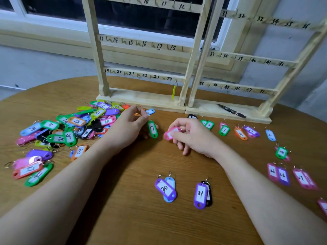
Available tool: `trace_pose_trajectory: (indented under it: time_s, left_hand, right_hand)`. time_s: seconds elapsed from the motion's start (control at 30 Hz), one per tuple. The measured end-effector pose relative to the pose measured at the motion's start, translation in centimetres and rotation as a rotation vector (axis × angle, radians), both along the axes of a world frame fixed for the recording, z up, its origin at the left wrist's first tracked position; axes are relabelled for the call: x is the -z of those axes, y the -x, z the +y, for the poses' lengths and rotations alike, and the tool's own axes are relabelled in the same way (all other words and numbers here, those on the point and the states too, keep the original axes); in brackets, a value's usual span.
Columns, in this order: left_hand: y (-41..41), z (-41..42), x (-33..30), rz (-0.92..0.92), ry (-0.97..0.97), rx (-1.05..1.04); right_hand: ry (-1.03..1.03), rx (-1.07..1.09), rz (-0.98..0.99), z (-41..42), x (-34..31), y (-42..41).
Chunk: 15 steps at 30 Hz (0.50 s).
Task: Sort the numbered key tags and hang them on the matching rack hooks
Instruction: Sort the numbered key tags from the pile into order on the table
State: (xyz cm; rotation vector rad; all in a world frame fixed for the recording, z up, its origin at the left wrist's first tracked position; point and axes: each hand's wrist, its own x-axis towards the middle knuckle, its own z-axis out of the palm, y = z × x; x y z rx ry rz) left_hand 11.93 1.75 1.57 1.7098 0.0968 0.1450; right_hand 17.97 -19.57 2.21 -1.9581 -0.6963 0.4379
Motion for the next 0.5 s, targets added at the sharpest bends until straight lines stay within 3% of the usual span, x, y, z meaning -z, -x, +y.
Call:
trace_pose_trajectory:
  time_s: [0.27,0.37,0.5]
  left_hand:
    - [0.2,-0.8,0.1,-0.057,-0.136,-0.035]
    - [0.4,-1.6,0.4,-0.139,-0.317,-0.052]
    - [0.5,-2.8,0.1,-0.162,-0.413,-0.05]
  right_hand:
    - [0.018,0.019,-0.022,-0.3,-0.2,0.5]
    - [-0.004,0.07,-0.01,-1.1,-1.0,1.5]
    - [0.095,0.095,-0.081,-4.2,-2.4,2.7]
